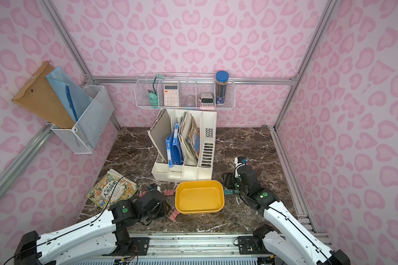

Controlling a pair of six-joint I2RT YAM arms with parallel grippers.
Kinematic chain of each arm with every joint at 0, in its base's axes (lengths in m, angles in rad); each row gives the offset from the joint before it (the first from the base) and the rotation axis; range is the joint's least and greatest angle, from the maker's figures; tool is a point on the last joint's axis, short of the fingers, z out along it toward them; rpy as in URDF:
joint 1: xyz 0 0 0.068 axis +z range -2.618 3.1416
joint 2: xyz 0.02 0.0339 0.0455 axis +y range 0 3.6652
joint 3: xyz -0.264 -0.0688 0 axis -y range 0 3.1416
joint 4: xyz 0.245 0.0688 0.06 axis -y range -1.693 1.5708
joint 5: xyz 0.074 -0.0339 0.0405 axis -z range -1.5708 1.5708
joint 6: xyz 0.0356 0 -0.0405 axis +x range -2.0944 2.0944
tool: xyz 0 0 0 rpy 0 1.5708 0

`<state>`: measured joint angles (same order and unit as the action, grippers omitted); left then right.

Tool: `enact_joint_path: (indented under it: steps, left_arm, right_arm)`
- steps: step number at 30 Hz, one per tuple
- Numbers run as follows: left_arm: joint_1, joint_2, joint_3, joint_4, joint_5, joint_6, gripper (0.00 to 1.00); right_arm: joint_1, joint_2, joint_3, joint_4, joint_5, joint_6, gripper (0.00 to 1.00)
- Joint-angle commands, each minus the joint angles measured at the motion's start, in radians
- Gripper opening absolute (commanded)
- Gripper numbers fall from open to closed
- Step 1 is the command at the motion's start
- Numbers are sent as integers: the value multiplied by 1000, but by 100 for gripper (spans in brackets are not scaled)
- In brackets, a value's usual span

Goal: Take out the binder clips from the storage box
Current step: Place the binder clip at the center of the board, then reset both arms

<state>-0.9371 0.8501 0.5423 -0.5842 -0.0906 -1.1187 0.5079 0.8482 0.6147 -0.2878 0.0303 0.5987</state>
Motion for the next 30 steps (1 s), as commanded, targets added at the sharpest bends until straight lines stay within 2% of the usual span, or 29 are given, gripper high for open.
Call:
enact_joint_path:
  steps: [1,4,6,9,11,13,16,19,24,28,30]
  left_arm:
    - [0,-28,60,-107,-60,61,38]
    - [0,-31,139,-215,-177,102,38]
    - [1,-31,180,-248,-308,146,39]
    - [19,-25,214,-232,-467,218,45]
    - [52,-11,254,-238,-550,245,53]
    - [111,3,273,-196,-570,312,70]
    - [225,35,310,-136,-569,368,78]
    - [333,85,354,-106,-573,389,92]
    - [451,174,387,-92,-632,390,99]
    - [568,242,387,-69,-612,368,100]
    - [617,268,370,-38,-602,363,99]
  right_arm:
    - [-58,-32,0,3,18,-49,66]
    - [-148,-60,-19,39,45,-81,68]
    - [-225,-70,-31,78,48,-112,71]
    - [-328,-76,-46,138,63,-144,76]
    - [-399,-80,-94,220,80,-163,84]
    - [-465,-82,-135,286,78,-160,93]
    - [-557,-70,-196,399,49,-163,99]
    - [-613,-17,-225,507,25,-196,99]
    - [-630,72,-268,690,104,-302,99]
    - [-631,132,-313,855,120,-373,99]
    - [-629,176,-318,920,81,-398,99]
